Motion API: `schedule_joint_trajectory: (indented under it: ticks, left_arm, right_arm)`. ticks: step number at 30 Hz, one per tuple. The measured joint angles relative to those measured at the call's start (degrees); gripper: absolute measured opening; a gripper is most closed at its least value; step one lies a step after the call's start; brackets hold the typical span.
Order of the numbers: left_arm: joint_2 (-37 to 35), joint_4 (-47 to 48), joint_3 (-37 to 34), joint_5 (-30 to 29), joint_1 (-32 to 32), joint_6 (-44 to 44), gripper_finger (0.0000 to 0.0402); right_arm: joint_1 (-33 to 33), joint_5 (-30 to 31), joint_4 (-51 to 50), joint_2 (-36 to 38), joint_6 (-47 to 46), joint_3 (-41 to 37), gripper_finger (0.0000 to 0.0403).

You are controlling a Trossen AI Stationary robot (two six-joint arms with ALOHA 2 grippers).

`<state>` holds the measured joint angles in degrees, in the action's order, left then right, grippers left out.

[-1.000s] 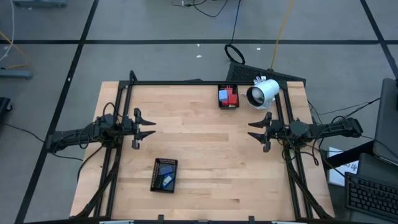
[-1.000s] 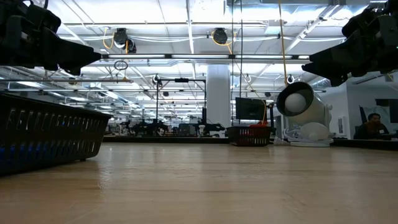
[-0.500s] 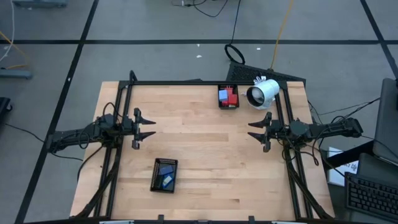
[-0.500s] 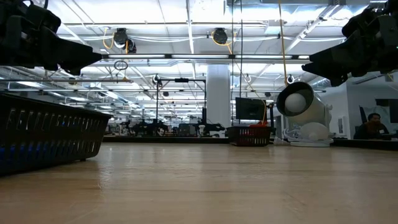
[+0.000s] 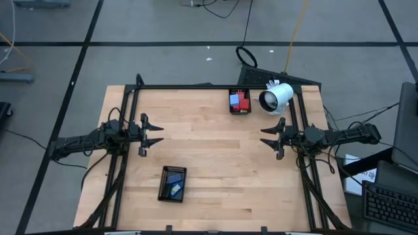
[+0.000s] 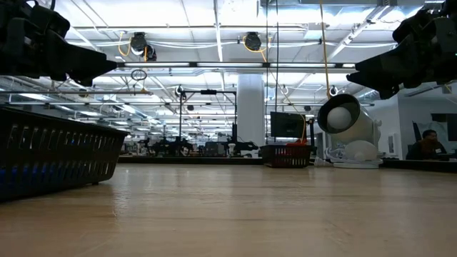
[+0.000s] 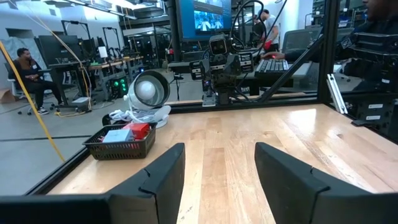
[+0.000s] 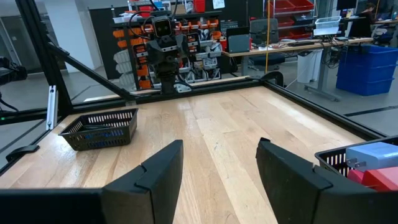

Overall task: Pick & Place Office items
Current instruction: Return to Home Position

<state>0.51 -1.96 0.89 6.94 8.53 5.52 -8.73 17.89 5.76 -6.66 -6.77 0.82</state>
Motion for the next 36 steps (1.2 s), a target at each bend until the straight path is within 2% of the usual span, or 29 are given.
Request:
schedule_joint_trajectory:
  ticks: [7,24,36]
  left_arm:
    - [0.0,0.0,0.0,0.0,0.0,0.0,0.0187]
    - [0.0,0.0,0.0,0.0,0.0,-0.1,0.0225]
    - [0.0,0.0,0.0,0.0,0.0,0.0,0.0211]
  right_arm:
    - [0.0,0.0,0.0,0.0,0.0,0.0,0.0196]
    - [0.0,0.0,0.0,0.0,0.0,0.0,0.0196]
    - [0.0,0.0,0.0,0.0,0.0,0.0,0.0196]
